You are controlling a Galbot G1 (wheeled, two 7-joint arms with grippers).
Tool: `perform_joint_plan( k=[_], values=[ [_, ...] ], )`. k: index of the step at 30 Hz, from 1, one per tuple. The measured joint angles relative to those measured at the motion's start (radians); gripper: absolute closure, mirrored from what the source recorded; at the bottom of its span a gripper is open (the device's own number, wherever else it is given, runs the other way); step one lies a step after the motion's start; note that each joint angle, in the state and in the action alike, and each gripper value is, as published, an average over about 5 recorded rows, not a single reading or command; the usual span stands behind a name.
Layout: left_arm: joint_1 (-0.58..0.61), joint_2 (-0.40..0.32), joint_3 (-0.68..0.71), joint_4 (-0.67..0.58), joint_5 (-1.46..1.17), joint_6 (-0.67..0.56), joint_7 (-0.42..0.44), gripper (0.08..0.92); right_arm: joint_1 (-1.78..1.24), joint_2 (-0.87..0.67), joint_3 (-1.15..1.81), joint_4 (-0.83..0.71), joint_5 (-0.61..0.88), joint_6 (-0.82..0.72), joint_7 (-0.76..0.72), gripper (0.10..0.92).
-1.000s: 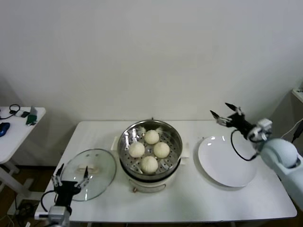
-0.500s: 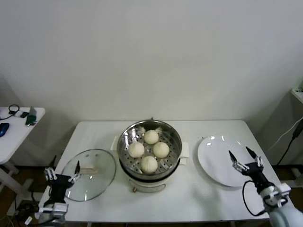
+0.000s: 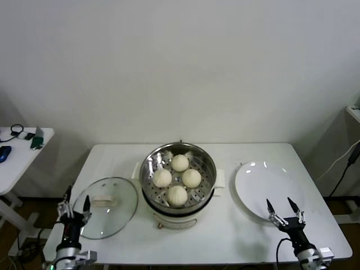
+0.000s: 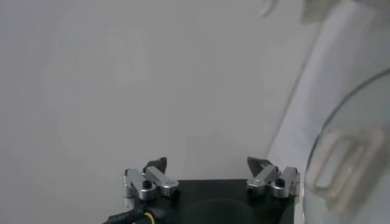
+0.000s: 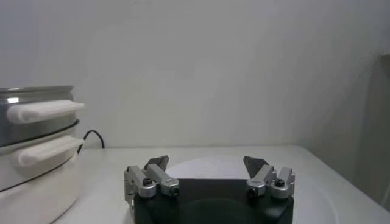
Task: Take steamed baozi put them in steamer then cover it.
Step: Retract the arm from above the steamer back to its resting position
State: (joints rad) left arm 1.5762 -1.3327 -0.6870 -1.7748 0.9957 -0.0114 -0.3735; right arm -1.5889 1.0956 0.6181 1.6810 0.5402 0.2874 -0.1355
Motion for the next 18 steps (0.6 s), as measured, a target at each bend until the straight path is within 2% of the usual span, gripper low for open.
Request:
perform_joint_plan(
  k=[9,18],
  values=[
    [-0.023,-0.019,0.022,0.103,0.165,-0.021,-0.051,0.177,-0.015,0.033,-0.002,-0.001,-0.011,0.016,0.003,0.203],
    [-0.062,-0.015,0.026,0.183,0.253,-0.027,-0.061,0.177,-0.024,0.051,-0.003,0.000,-0.017,0.021,0.003,0.203]
  ],
)
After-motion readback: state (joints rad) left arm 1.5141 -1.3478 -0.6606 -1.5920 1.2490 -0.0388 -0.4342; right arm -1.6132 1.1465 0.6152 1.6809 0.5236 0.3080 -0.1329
